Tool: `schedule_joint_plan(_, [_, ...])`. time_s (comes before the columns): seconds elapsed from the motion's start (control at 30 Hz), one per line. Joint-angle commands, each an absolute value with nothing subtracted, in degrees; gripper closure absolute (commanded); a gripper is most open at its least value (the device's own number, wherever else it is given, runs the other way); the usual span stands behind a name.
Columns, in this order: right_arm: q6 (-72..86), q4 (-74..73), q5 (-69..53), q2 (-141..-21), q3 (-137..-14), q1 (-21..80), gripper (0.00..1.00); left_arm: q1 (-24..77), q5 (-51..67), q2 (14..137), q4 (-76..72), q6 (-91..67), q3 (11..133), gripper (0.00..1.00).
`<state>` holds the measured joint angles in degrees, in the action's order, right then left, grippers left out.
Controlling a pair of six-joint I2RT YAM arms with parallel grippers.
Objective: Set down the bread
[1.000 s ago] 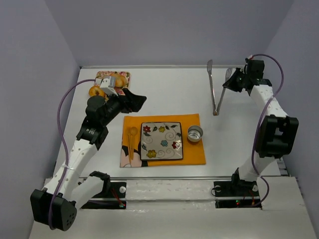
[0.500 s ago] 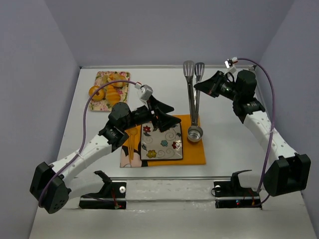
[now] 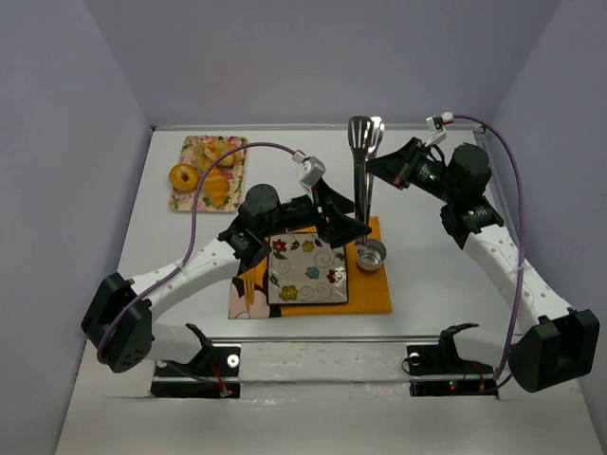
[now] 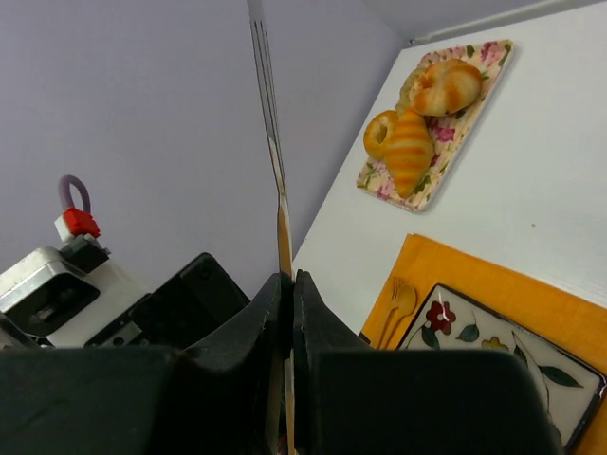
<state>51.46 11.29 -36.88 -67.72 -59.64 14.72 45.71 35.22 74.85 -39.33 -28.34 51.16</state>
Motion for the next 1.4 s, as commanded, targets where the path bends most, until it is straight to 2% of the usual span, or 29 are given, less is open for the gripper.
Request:
schedule_joint_plan(0.0, [53.17, 16.61, -37.53, -66.45, -58.8, 16.0, 0.93, 46.05, 35.68, 75.67, -46.67, -27.95, 55.45, 0.01])
schedule_joint_plan(0.27, [57.38, 29.16, -42.8, -66.18, -55.29, 17.14, 0.93, 46.05, 41.3, 80.24, -50.53, -30.84, 59.76, 0.01])
schedule_joint_plan(0.67, [54.67, 31.02, -48.34, -67.85, -56.6, 18.19, 0.93, 46.05, 43.86, 79.19, -53.09, -31.2, 60.38, 0.01])
schedule_joint_plan(0.8, [53.97, 30.94, -48.78, -68.99, -57.66, 18.19, 0.93, 46.05, 44.73, 79.1, -53.09, -31.29, 60.29, 0.11])
schedule_joint_plan(1.13, [49.04, 26.1, -49.74, -70.05, -62.58, 18.19, 0.93, 46.14, 44.91, 77.35, -53.0, -31.03, 58.27, 0.25])
schedule_joint_plan(1.23, [49.48, 27.76, -49.92, -70.14, -61.53, 18.19, 0.93, 46.06, 44.82, 76.99, -53.0, -31.11, 58.27, 0.35])
schedule_joint_plan(1.37, [51.5, 32.51, -50.98, -71.1, -60.73, 18.19, 0.93, 46.05, 45.35, 77.34, -53.09, -31.29, 58.71, 0.41])
